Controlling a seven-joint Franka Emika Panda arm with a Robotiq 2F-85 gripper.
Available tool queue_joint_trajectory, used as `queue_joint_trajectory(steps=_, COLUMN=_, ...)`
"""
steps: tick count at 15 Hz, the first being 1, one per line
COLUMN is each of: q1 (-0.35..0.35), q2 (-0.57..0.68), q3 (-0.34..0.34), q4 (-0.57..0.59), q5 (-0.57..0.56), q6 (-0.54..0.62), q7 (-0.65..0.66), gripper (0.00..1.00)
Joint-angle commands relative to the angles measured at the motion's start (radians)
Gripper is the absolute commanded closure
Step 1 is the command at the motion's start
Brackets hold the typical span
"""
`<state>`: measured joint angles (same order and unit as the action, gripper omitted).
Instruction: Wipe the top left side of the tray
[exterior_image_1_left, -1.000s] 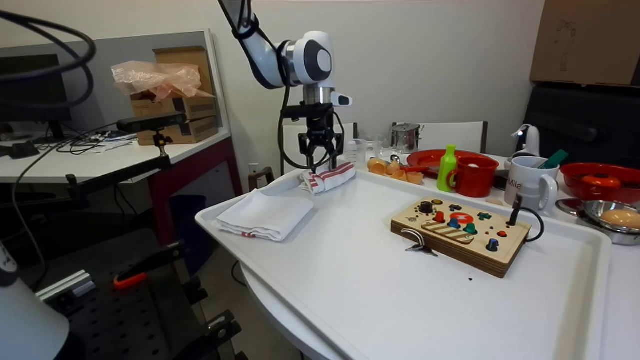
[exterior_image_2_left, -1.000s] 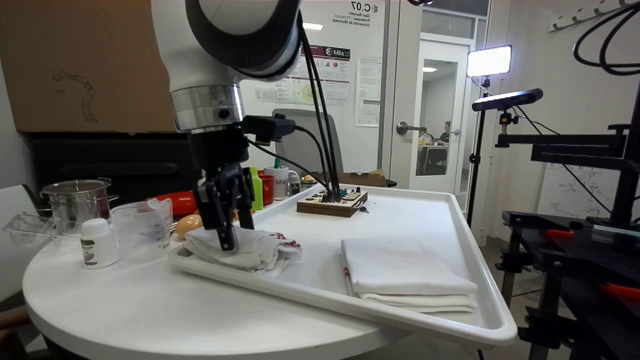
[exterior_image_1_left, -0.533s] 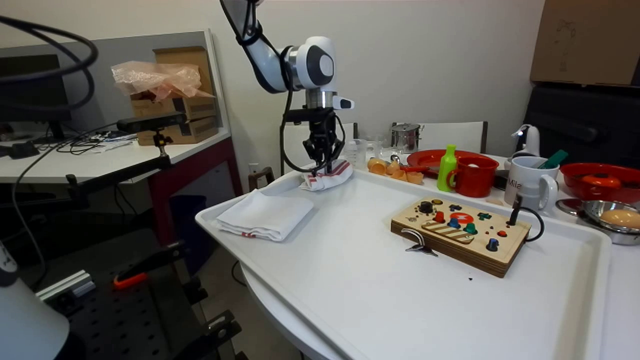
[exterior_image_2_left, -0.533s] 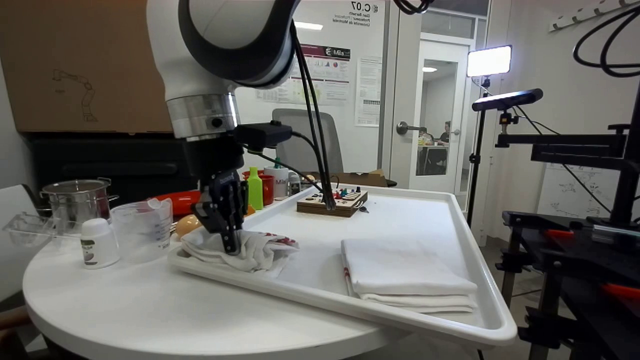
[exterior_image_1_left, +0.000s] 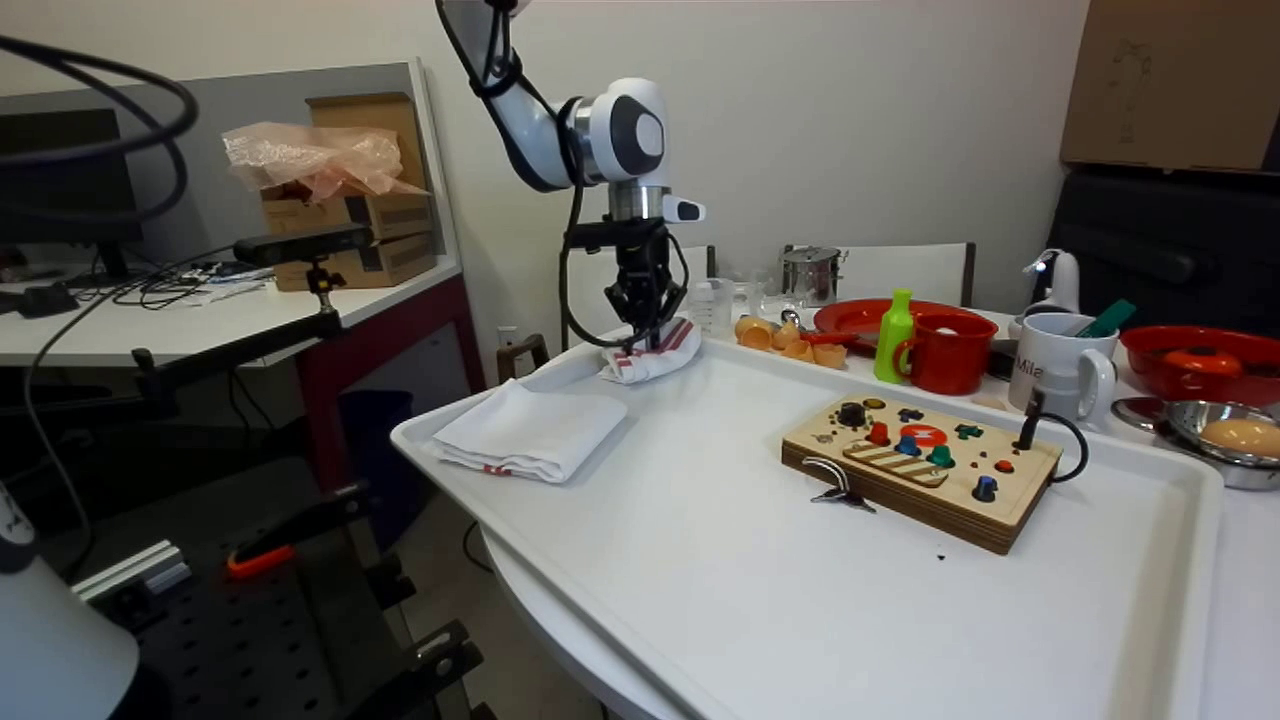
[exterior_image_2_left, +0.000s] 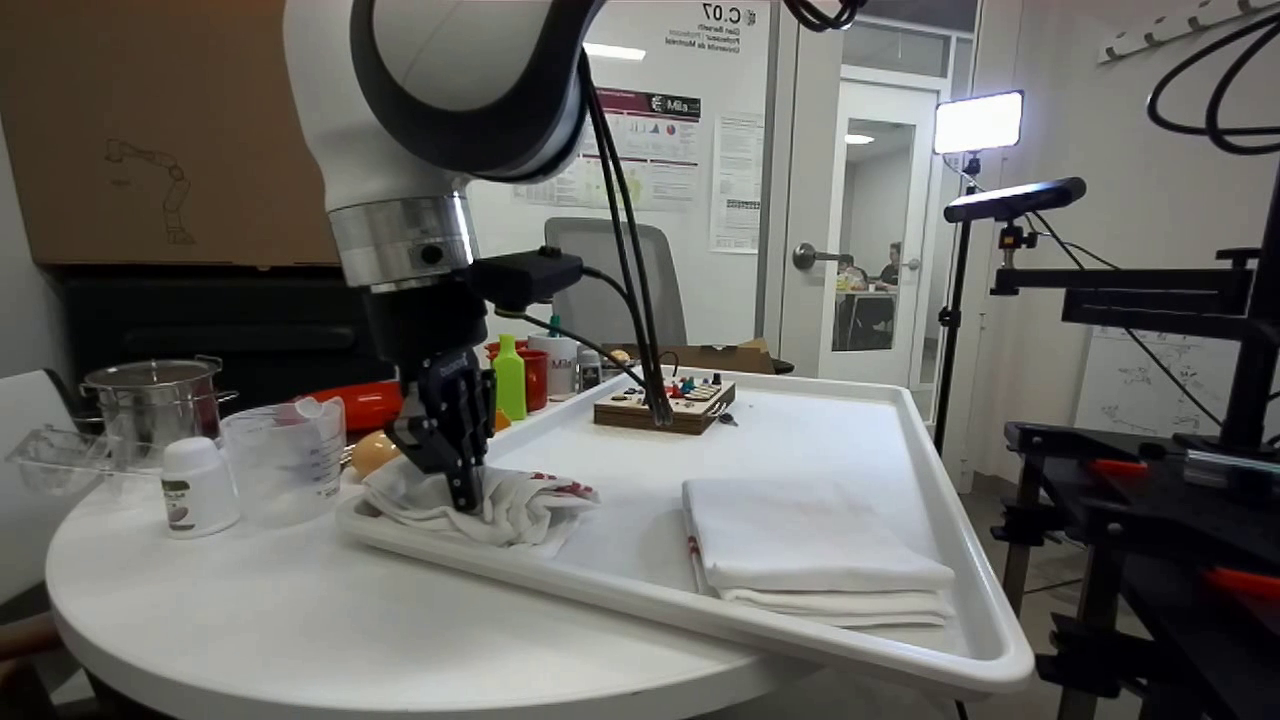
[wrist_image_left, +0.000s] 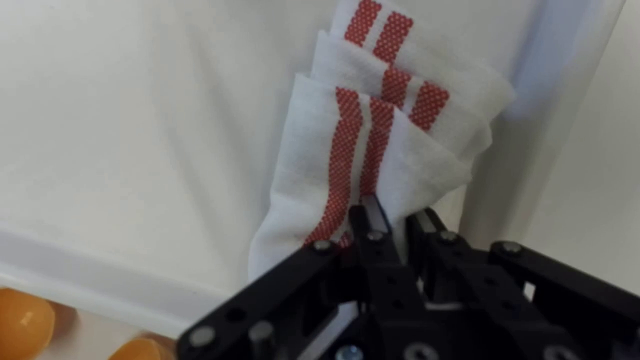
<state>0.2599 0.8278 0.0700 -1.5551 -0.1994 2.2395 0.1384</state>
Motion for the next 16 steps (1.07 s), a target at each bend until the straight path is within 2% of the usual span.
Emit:
queue_joint_trajectory(steps=1, q1=0.028, q2=0.034, q3=-0.032, q4=0.009, q5=-0.01, q6=0.001, q7=0.03, gripper=0.97)
queue_joint_trajectory(steps=16, q1=-0.001, q2=0.001, q3=-0.133, q4=-0.043, q5=-0.023, q6=0.024, q7=0.104, gripper=0.97)
